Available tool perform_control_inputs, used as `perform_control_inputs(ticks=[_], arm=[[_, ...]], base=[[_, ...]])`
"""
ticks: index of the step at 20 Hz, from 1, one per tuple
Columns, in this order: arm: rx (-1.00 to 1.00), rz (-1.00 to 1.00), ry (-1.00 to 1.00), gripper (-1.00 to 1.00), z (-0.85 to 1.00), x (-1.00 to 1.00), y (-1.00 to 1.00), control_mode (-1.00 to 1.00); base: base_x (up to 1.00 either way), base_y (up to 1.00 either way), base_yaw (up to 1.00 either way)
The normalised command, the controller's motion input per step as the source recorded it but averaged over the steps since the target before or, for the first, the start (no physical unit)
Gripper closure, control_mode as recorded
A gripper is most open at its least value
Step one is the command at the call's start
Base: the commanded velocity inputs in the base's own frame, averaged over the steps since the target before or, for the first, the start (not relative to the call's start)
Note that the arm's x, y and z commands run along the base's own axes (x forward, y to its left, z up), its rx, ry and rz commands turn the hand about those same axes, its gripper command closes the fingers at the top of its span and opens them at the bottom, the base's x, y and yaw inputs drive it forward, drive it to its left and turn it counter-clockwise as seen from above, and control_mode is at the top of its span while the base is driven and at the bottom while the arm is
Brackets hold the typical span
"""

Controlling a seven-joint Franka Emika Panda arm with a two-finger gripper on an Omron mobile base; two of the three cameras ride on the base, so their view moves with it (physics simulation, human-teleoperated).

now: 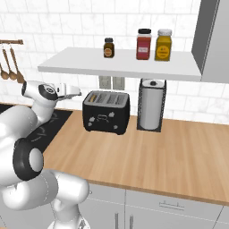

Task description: Start the toaster. Once the lever pops up, take the bread to the plate on the dining counter.

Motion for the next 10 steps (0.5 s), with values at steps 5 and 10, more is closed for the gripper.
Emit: perform_control_inputs(ticks=[5,10], arm=[[0.00,0.00,0.00,-1.00,0.00,0.00,0.00,-1.00],[0.00,0.00,0.00,-1.00,0.00,0.00,0.00,-1.00]], base=[[0.00,0.00,0.00],[0.00,0.00,0.00]])
